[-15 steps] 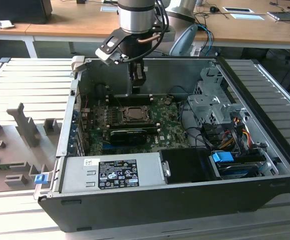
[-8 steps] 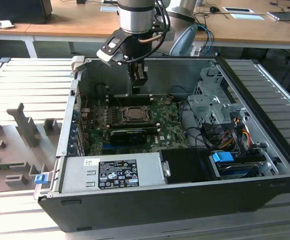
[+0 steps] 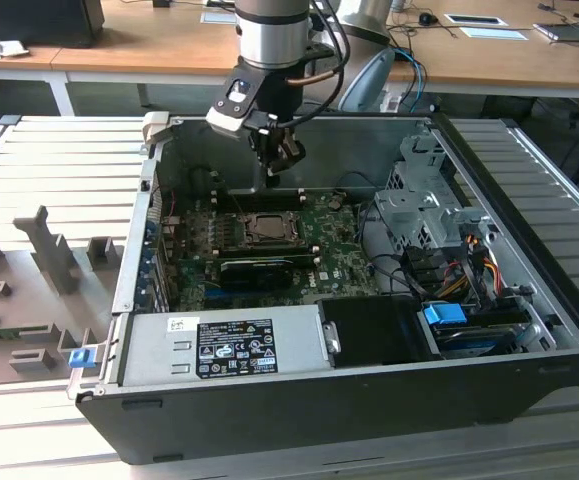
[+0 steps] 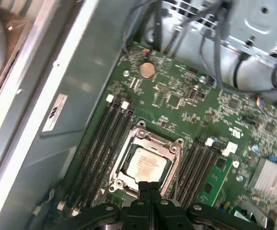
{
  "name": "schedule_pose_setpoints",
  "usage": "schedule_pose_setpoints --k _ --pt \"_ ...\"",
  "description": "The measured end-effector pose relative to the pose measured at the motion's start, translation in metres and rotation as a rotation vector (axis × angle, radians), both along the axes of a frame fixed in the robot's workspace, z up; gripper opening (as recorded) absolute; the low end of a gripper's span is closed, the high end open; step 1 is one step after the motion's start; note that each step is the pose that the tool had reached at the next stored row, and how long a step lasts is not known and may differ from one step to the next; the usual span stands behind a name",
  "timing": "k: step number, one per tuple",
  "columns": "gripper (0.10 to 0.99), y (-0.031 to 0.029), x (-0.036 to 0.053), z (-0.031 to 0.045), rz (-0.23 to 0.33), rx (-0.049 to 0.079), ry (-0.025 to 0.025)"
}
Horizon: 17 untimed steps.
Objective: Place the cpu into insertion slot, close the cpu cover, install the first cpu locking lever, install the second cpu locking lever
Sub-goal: 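Install the first cpu locking lever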
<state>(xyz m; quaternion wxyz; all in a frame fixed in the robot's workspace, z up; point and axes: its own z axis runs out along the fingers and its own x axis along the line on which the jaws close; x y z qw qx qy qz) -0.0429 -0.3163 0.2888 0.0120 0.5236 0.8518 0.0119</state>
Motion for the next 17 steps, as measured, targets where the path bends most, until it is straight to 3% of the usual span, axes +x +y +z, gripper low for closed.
schedule_pose_setpoints --k 4,5,7,17 --pt "0.106 0.0000 0.0000 -0.0001 0.101 0.000 0.0000" --pt "0.106 0.0000 0.0000 0.0000 0.167 0.000 0.0001" --pt "0.106 0.0000 0.0000 -0.0001 0.224 0.000 0.0000" --pt "0.106 0.0000 0.0000 -0.0001 0.428 0.000 0.0001"
